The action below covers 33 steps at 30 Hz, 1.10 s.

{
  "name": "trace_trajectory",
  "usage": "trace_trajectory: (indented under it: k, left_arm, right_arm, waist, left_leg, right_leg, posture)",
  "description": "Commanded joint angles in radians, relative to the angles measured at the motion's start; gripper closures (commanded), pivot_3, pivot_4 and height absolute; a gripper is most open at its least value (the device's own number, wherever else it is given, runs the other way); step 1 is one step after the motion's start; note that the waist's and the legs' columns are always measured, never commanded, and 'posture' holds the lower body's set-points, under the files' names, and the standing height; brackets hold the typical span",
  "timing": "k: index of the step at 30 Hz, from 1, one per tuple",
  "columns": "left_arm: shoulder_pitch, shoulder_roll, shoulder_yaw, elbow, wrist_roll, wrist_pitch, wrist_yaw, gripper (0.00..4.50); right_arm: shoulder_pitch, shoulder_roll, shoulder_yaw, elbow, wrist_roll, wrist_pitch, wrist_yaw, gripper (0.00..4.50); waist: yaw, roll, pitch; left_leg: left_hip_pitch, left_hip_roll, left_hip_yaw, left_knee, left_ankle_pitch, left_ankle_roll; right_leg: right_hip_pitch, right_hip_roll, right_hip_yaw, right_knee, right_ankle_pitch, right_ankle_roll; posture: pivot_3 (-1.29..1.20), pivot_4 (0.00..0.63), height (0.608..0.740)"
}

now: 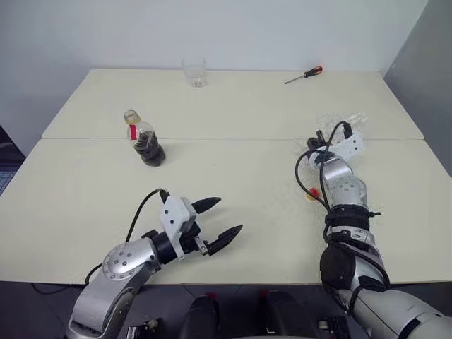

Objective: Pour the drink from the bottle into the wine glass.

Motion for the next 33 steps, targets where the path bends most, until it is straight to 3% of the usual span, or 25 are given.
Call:
trace_trajectory:
  k: [1,8,13,22,27,33]
  left_arm:
    - [0.039,-0.004,0.048,-0.049,-0.017,-0.023,0.016,0.00]
    - [0.123,-0.061,0.135,-0.063,-0.025,0.006,0.133,0.00]
    - [0.216,-0.104,0.218,-0.085,-0.001,-0.027,0.210,0.00]
    - [0.421,-0.174,0.243,-0.174,0.069,-0.109,0.270,0.00]
    - [0.423,-0.211,0.214,-0.185,0.102,-0.115,0.316,0.00]
    - [0.417,-0.209,0.224,-0.177,0.101,-0.119,0.313,0.00]
  right_arm:
    - [-0.070,0.003,0.176,-0.061,-0.110,-0.063,0.154,4.35]
    - [-0.051,0.097,0.479,0.021,-0.370,-0.336,0.375,4.35]
    - [-0.025,0.141,0.594,0.182,-0.537,-0.615,0.404,4.35]
    - [0.018,0.206,0.618,0.462,-0.633,-0.879,0.392,4.35]
    - [0.043,0.227,0.626,0.579,-0.668,-0.916,0.379,4.35]
    - [0.053,0.231,0.637,0.583,-0.688,-0.897,0.377,4.35]
  waist:
    - [-0.008,0.001,0.001]
    - [-0.017,0.001,0.001]
    - [-0.010,0.000,0.001]
    - [-0.006,-0.002,0.000]
    - [-0.007,-0.002,0.000]
    - [-0.007,-0.002,-0.001]
  left_leg:
    - [0.000,0.000,0.000,0.000,0.000,0.000]
    - [0.000,0.002,-0.001,-0.002,0.000,0.000]
    - [0.000,0.002,-0.002,-0.001,0.000,0.000]
    - [0.000,0.002,-0.001,0.000,0.000,0.000]
    - [0.001,0.001,-0.001,0.000,0.000,0.000]
    - [0.002,0.001,-0.001,0.000,0.000,0.000]
  right_leg:
    - [0.000,0.000,0.000,0.000,0.000,0.000]
    - [-0.001,0.000,-0.001,0.000,0.000,-0.001]
    - [0.000,-0.002,-0.002,0.000,0.000,-0.001]
    - [0.001,-0.005,-0.001,-0.002,0.000,0.000]
    - [0.001,-0.002,-0.001,-0.001,0.000,0.000]
    - [0.002,-0.002,-0.001,-0.001,0.000,-0.001]
  posture:
    - [0.00,0.150,0.740]
    - [0.00,0.150,0.740]
    - [0.00,0.150,0.740]
    - [0.00,0.150,0.740]
    - [0.00,0.150,0.740]
    - [0.00,0.150,0.740]
